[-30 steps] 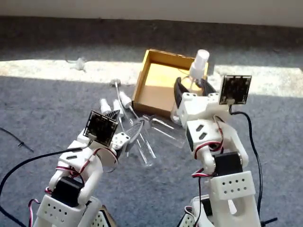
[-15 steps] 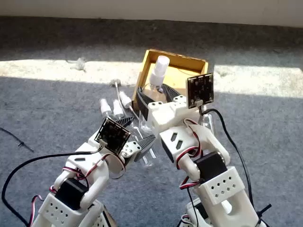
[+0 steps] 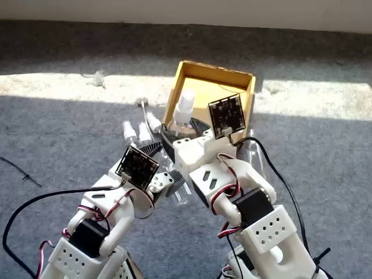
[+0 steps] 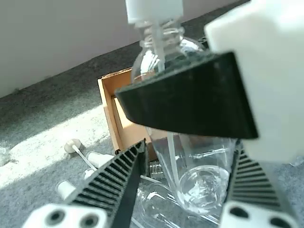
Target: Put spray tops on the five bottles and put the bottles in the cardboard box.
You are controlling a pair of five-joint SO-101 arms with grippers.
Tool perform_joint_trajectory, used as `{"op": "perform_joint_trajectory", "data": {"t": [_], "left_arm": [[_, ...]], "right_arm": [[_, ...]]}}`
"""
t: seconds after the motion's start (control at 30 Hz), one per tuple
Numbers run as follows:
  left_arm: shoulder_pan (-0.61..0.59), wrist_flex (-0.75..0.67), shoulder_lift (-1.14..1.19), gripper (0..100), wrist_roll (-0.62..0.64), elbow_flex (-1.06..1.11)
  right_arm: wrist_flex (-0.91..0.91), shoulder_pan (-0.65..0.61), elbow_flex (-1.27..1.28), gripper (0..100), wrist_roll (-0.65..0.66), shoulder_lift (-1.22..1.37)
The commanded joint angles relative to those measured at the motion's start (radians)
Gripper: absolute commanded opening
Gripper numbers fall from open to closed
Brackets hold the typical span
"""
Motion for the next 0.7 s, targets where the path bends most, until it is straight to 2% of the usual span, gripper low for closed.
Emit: {"op": "perform_joint_trajectory", "data": {"t": [0.0,0.23,0.67], "left_arm": [[-0.087,-0.031,-0.004,26,-0.011,-0.005],[-0.122,-0.055,-0.004,26,-0.011,0.025],[-0.117,-0.041,-0.015,26,-0.006,0.027]], "right_arm": [[0.013,-0.005,-0.015,0.3,0.038,0.001],[0.091,-0.005,-0.018,0.3,0.048,0.001],[0.035,0.064,-0.018,0.3,0.049,0.008]]}}
